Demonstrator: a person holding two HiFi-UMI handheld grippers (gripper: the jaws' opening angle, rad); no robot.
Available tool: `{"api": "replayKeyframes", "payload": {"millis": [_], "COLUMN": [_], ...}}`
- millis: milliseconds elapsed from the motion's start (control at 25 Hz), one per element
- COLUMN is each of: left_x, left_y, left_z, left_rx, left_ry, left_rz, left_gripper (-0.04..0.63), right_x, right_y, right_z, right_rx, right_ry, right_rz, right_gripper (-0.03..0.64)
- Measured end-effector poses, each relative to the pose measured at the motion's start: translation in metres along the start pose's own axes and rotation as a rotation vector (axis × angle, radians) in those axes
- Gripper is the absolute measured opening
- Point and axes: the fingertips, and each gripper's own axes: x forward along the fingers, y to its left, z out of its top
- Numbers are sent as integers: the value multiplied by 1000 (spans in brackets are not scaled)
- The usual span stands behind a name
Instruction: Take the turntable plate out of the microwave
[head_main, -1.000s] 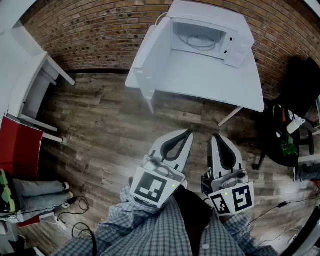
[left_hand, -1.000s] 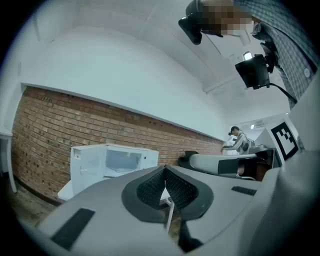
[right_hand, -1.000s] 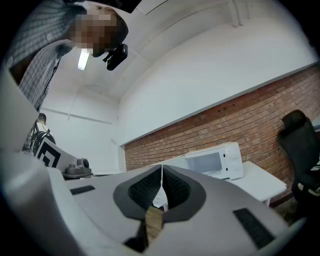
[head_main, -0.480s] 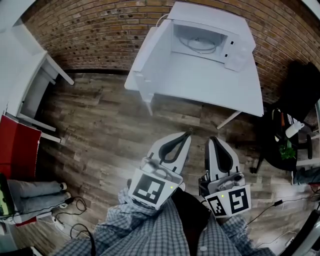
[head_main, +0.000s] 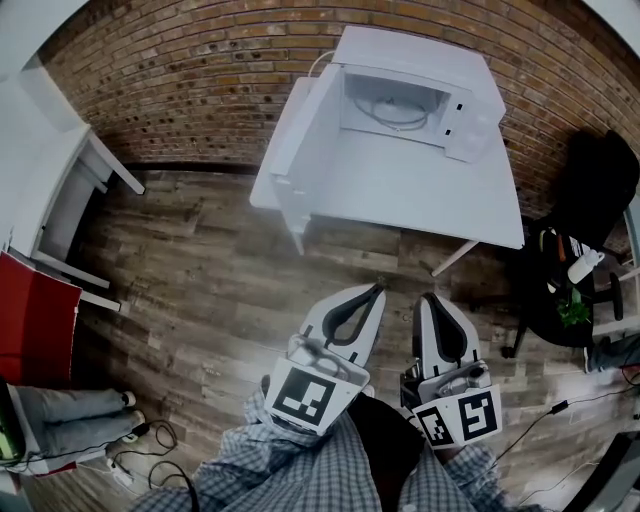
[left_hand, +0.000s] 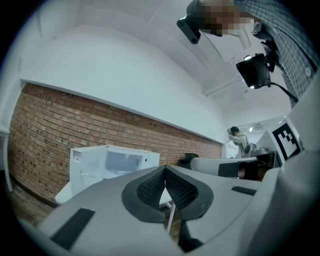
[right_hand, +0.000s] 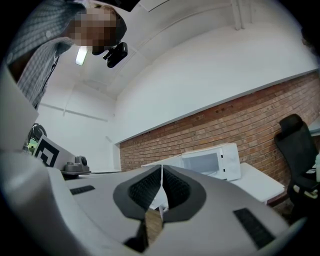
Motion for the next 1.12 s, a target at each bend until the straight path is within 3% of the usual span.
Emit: {"api": "replayKeyframes", "payload": {"millis": [320, 680, 1120], "left_x": [-12, -34, 25], "left_y": [21, 63, 90], "left_z": [4, -12, -25], "left_rx": [8, -24, -8], "left_ry": [-3, 50, 71], "left_rz": [-35, 40, 86], "left_gripper": [9, 9, 9], "right_x": [11, 16, 55], "right_y": [15, 18, -45], "right_z": [0, -7, -18], "right_rx": [21, 21, 53], "right_ry": [-36, -32, -6], "right_rz": [-76, -123, -147], "right_gripper": [23, 23, 23]}}
